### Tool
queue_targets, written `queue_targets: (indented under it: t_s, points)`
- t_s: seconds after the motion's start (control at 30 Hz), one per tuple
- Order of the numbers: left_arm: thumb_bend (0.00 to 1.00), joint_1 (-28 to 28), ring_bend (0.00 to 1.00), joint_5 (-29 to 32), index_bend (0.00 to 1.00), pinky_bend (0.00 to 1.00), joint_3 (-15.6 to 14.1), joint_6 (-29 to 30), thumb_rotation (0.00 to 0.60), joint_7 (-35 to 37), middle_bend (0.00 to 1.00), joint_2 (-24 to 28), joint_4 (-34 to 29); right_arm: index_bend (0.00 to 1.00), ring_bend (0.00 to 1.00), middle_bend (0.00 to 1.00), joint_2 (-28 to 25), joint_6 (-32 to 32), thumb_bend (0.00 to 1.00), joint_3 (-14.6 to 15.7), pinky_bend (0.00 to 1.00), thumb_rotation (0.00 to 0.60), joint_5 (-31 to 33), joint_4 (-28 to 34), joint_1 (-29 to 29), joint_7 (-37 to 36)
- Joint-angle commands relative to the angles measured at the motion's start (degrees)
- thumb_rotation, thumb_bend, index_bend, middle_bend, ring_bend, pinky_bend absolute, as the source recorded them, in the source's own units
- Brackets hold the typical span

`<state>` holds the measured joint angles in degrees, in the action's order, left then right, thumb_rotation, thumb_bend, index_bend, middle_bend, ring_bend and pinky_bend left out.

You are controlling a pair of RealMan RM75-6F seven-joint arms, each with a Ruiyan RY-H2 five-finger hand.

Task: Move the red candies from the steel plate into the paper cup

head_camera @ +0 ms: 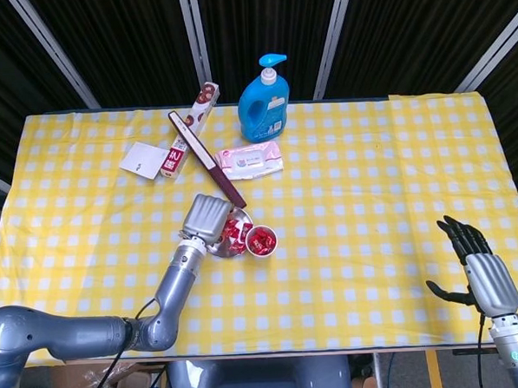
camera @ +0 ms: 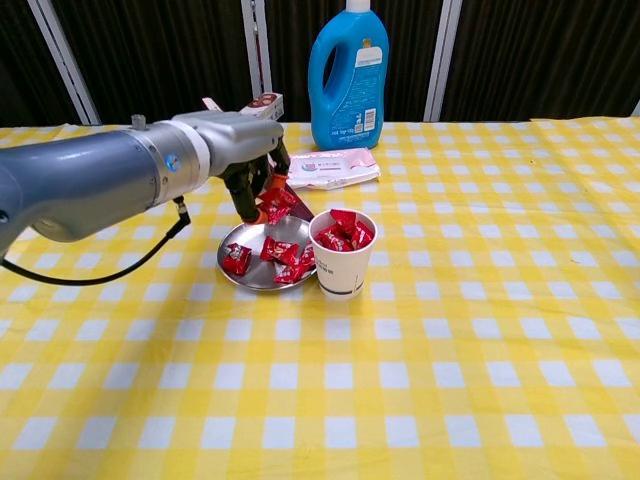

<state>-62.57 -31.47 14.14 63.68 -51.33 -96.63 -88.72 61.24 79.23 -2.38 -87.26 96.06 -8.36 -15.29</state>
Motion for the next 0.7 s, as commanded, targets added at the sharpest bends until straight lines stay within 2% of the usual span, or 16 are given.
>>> queue_targets:
  t_s: [0.03,0.33,0.7]
  points:
    - [0.37,-0.4,0.93,-2.0,0.56,0.97,1.1,1.0,0.6,0.8,0.68,0.7,-2.1,0.0,0.0,0.0,0.1,0.0,0.28,0.0,0.0,0.6,0.0,0.0,0.0,0.1]
    - [0.37,-1.6,0.93,-4.5,0.55,0.97,1.4,1.0,0.6,1.3,0.67,-0.4,-6.0,0.0,0.0,0.0,0.1,0.1,0.28,-0.1,0.0,0.6,0.1,0.0,0.0,0.3]
    - [0.37,-3.8,0.93,-1.7,0.52,0.97,0.7,0.9,0.6,-1.1,0.64,-4.3,-5.1,0.0,0.0,0.0,-0.1,0.3,0.28,0.0,0.0,0.6,-0.2,-0.1,0.1,-0.3]
